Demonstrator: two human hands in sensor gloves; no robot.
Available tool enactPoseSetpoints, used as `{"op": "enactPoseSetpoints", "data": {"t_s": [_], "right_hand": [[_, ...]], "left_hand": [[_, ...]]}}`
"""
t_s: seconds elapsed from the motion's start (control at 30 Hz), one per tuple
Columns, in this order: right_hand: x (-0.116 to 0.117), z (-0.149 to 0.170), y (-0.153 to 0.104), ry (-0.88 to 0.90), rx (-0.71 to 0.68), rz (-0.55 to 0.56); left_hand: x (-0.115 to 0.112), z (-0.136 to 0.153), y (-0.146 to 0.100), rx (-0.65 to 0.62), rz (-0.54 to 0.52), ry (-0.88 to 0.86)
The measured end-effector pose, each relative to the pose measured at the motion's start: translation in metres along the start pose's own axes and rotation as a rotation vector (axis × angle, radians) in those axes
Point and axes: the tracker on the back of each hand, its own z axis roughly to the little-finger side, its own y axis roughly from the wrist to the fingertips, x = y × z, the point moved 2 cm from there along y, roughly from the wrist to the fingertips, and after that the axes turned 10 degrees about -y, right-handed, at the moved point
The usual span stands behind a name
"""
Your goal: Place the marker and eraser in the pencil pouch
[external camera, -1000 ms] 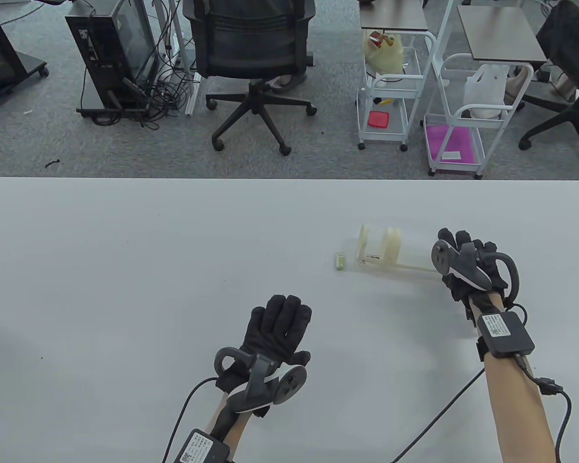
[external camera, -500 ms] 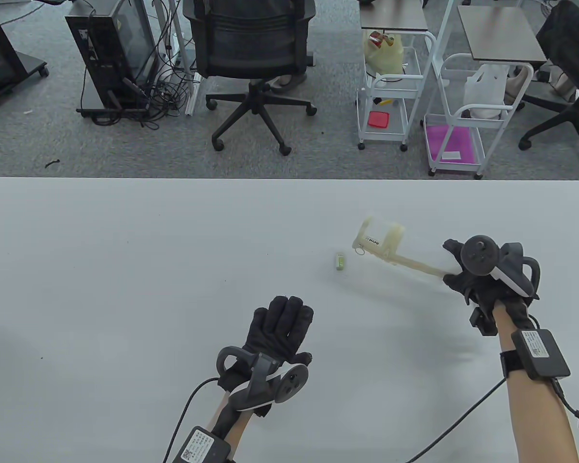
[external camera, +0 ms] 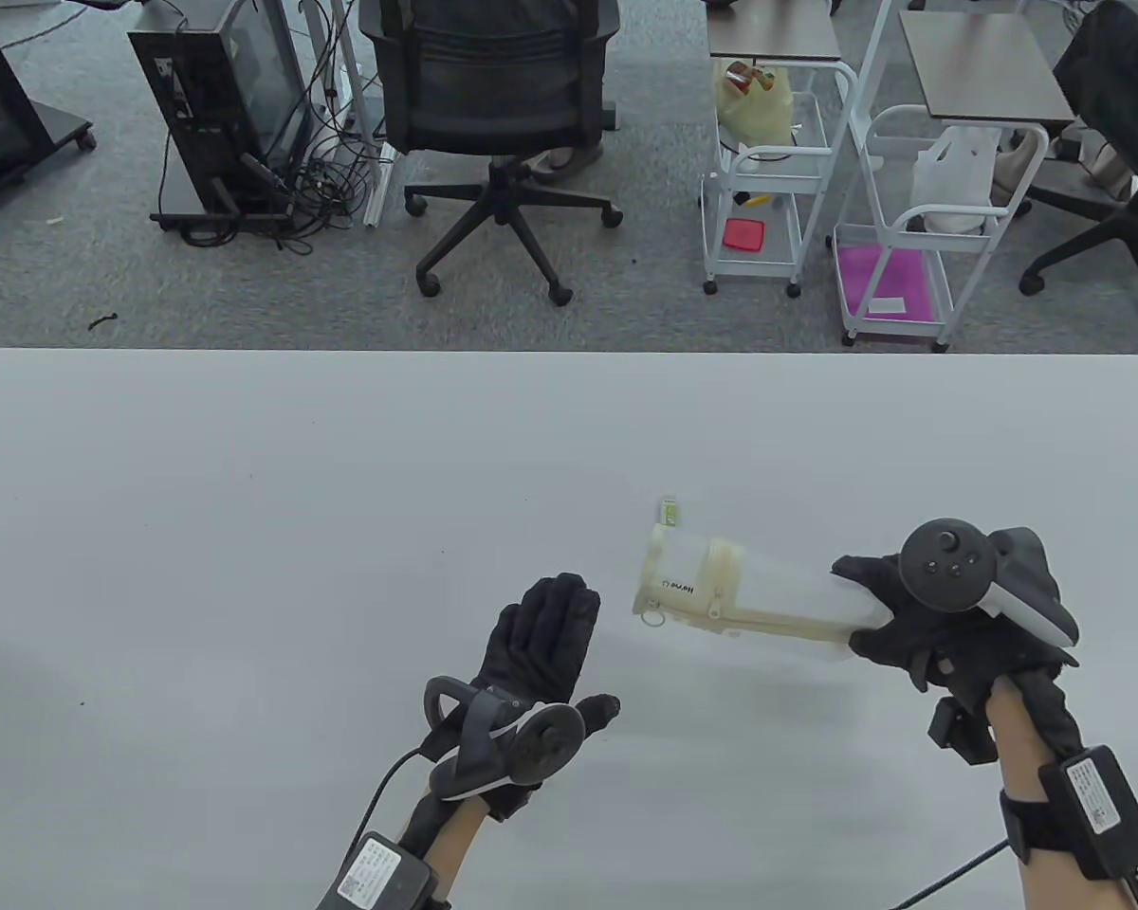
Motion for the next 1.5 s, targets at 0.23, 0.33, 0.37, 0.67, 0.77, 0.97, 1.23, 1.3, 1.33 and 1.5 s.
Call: {"op": "enactPoseSetpoints", "data": {"t_s": [0.23,0.33,0.37,0.67,0.77,0.97,1.23,1.3,1.33,1.5], "right_hand": [[0.011,-0.038,-0.013,0.006,-0.117,-0.079],[0.017,-0.042,-0.013,0.044,-0.130,-0.097],[0.018,-0.041,-0.014,0.039,-0.121,-0.102],[0.027,-0.025,-0.012,0.207,-0.134,-0.127],[0.028,-0.018,-0.014,0.296,-0.138,-0.093],[0.014,-0.026,-0.043,0.142,0.055,0.309],[0.010,-0.145,-0.086,-0.094,-0.279,0.758],[0.022,-0.177,-0.086,-0.202,-0.369,0.762],[0.026,-0.187,-0.085,-0.250,-0.384,0.750],[0.039,-0.213,-0.077,-0.395,-0.418,0.817]], "left_hand": [[0.005,0.005,-0.001,-0.060,0.006,-0.104],[0.007,0.003,-0.001,-0.070,-0.019,-0.098],[0.009,0.004,-0.002,-0.064,-0.041,-0.094],[0.009,0.004,-0.002,-0.090,-0.043,-0.224],[0.008,0.004,-0.002,-0.082,-0.045,-0.245],[0.005,0.014,0.001,0.007,-0.079,-0.291],[-0.003,0.013,0.004,0.071,-0.055,-0.353],[-0.003,0.009,0.004,0.065,-0.051,-0.330],[-0.003,0.008,0.005,0.062,-0.050,-0.323],[-0.002,0.006,0.005,0.055,-0.054,-0.324]]}}
